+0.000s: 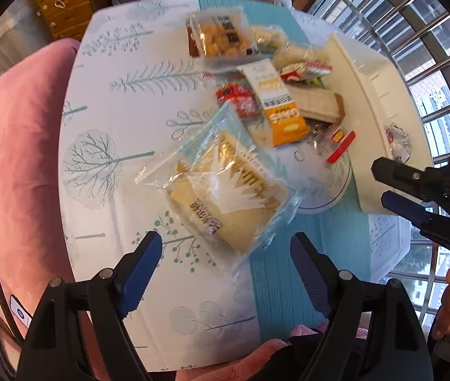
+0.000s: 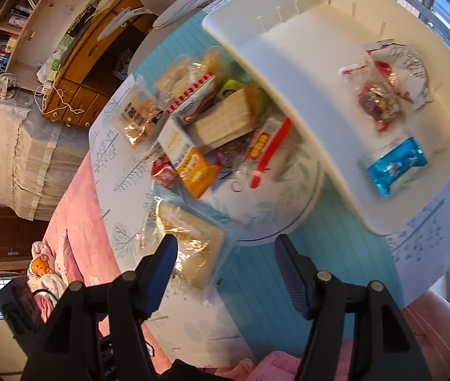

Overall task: Organize snacks
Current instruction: 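Move the left gripper to the clear bread bag while the right approaches the OATS bar, then grasp the clear bread bag with the left gripper while the right grasps the orange OATS bar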

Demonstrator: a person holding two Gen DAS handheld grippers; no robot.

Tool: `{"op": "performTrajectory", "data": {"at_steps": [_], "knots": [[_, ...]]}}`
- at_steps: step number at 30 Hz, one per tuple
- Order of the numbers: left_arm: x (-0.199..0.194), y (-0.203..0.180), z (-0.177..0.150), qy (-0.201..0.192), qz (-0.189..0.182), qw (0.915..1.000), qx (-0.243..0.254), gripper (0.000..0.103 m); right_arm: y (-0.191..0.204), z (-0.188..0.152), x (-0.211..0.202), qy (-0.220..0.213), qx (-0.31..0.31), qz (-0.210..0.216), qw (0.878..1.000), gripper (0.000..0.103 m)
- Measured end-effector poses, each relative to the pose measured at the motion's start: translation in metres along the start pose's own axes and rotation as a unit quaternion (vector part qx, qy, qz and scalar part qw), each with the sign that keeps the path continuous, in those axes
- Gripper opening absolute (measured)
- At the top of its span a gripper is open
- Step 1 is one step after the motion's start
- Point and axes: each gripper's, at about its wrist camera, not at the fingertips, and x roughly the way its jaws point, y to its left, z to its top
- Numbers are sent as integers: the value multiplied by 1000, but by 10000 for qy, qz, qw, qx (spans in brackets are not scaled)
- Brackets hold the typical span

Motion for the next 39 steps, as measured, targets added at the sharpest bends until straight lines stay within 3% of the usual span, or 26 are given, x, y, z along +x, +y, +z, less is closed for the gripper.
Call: {"op": "performTrajectory", "data": {"at_steps": [9,14,18,24,32,36,39], "knots": [[38,26,9,795,78,9948,-637,85,16,-2,14,74,-195,-99,9997,73],[51,31,13,954,-50,9881,-1209,86,24,6,22,67,-748,-264,9968,73],[55,35,17,967,-192,9800,-1732,93,29,18,29,99,-1253,-366,9914,73],[64,36,20,937,-286,9612,-2577,95,32,39,45,288,-1972,-365,9793,73],[77,38,20,810,-316,9270,-3648,95,42,54,68,498,-2904,-124,9555,73],[81,43,21,795,-220,9163,-3920,99,44,58,80,643,-3190,-44,9456,73],[89,39,27,827,-144,9131,-3990,99,46,59,88,740,-3356,-22,9391,73]]}}
